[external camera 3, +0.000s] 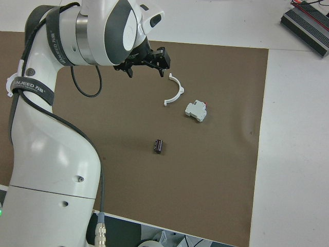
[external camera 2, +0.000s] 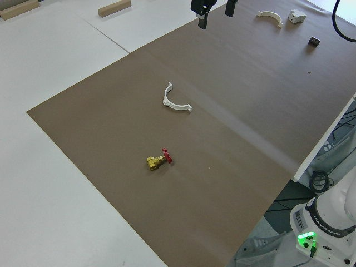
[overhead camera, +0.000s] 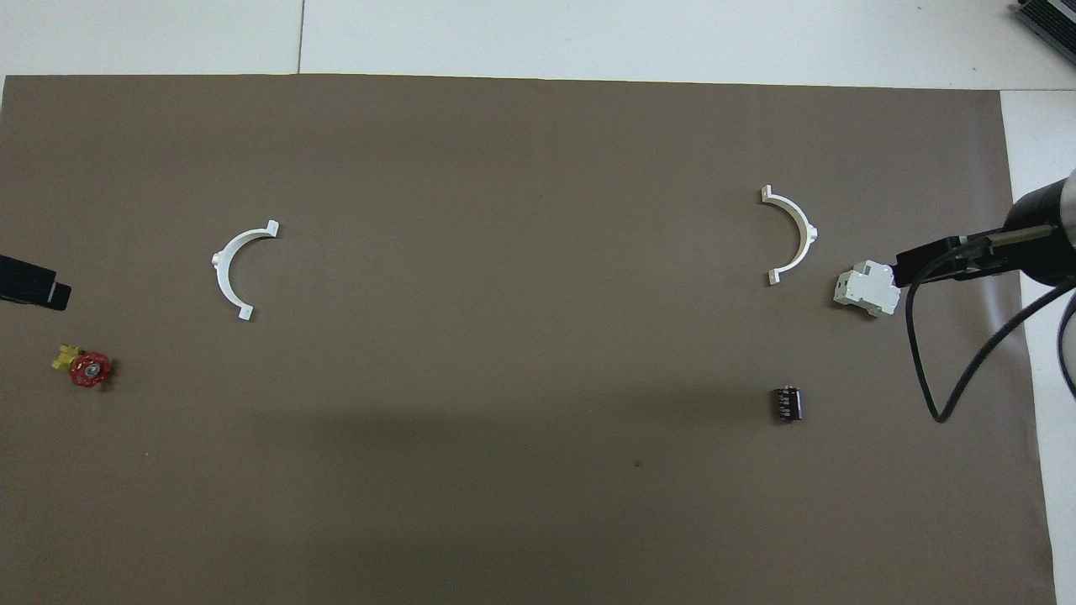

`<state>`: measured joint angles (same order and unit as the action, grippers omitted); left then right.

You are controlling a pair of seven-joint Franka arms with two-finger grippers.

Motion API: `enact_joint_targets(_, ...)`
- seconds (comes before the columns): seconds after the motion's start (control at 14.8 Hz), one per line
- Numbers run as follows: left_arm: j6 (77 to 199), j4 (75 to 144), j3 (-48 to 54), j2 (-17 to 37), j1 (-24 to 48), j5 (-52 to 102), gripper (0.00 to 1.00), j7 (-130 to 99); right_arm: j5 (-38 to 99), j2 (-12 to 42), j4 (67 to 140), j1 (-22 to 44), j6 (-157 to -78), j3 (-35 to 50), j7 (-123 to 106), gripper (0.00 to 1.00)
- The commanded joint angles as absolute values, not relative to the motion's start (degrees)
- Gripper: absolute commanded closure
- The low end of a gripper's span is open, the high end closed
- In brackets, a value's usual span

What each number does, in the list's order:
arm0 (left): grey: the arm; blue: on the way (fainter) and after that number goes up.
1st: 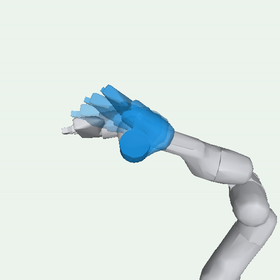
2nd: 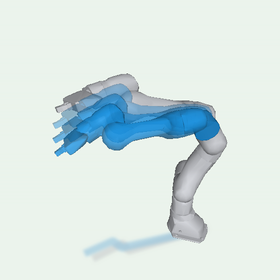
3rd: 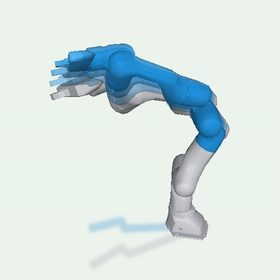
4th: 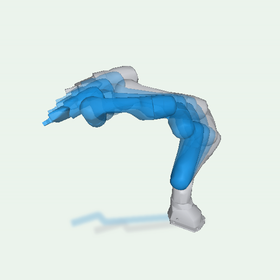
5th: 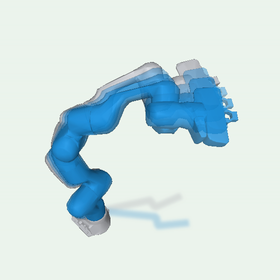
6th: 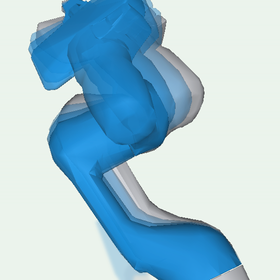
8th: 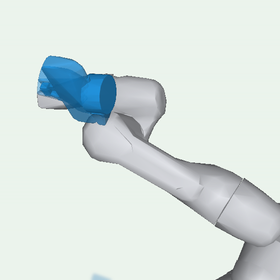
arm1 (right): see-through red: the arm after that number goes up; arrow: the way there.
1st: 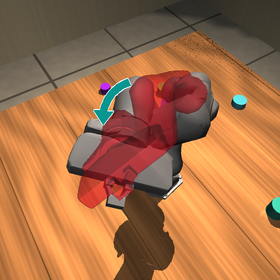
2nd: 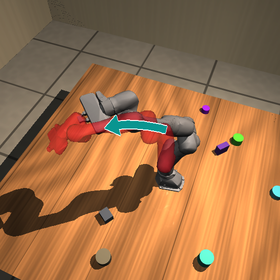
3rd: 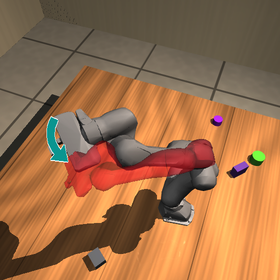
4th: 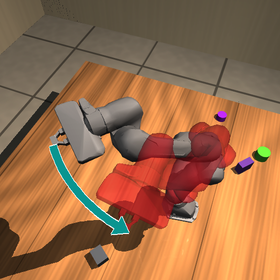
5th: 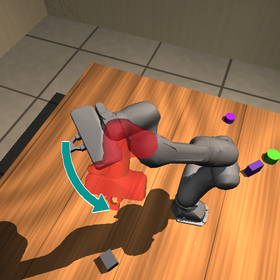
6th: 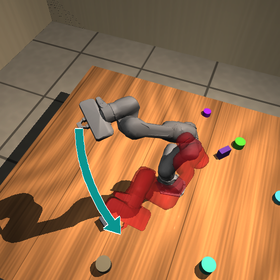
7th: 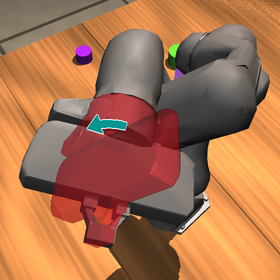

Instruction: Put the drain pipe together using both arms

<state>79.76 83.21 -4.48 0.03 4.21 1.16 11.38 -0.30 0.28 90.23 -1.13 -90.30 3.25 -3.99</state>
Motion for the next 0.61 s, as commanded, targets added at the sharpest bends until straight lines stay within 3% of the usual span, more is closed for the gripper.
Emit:
enact_joint_targets(0.0, 79.5, 85.0, -3.9, -1.7, 3.6, 0.3, 0.00, 11.0, 0.8, -1.0, 91.4, -1.9, -89.5, 3.6, -3.6, 0.00)
enact_joint_targets(0.54, 79.5, 85.0, -3.9, -1.7, 3.6, 0.3, 0.00, 11.1, -2.5, -0.6, 91.7, 0.0, -88.8, 3.8, -3.8, 0.00)
